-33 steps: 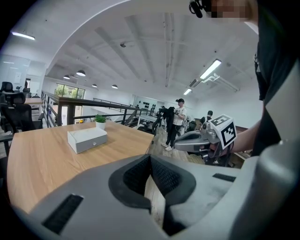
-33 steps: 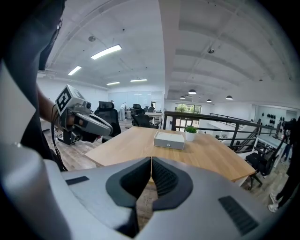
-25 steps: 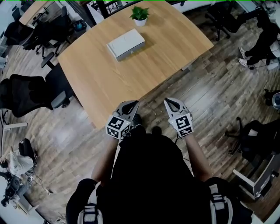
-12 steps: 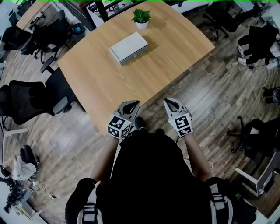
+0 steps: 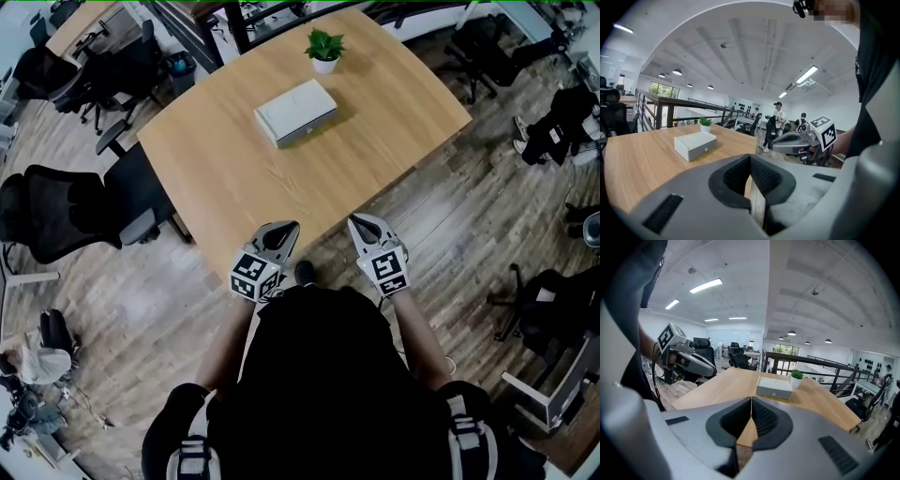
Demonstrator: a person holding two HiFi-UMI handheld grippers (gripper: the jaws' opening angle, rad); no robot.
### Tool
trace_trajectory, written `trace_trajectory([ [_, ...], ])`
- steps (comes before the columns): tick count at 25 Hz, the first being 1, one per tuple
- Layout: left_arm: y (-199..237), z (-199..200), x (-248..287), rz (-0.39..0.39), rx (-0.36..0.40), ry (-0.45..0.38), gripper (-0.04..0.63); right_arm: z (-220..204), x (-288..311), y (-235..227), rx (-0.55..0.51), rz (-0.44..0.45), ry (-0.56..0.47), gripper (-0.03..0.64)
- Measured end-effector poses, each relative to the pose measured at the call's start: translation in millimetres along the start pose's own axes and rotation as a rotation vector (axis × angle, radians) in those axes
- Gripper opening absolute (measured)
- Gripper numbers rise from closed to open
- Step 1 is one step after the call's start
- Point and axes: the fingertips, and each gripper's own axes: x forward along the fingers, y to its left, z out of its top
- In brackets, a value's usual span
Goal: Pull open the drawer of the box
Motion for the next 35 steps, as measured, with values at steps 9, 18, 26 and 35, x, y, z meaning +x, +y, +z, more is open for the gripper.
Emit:
trace_trajectory([
  [9, 22.6, -7.6, -23.9, 0.022, -0.023, -0.018, 0.023, 8.6, 17.0, 23.6, -0.03, 0.017, 0.021, 0.025],
  [18, 42.2, -14.0, -35.5, 0.045, -0.034, -0.018, 0.023, 9.3, 30.5, 34.1, -0.023, 0.026, 0.034, 0.025],
  [26, 57.4, -5.0, -41.8, 0.084, -0.04, -0.037, 0.023, 19.9, 43.2, 36.2, -0.003, 0.058, 0.029, 0.025],
  [35, 72.9, -6.3, -41.7, 0.133, -0.069, -0.048, 0.023, 26.2, 75.0, 32.4, -0.029, 0.117, 0.028, 0.025],
])
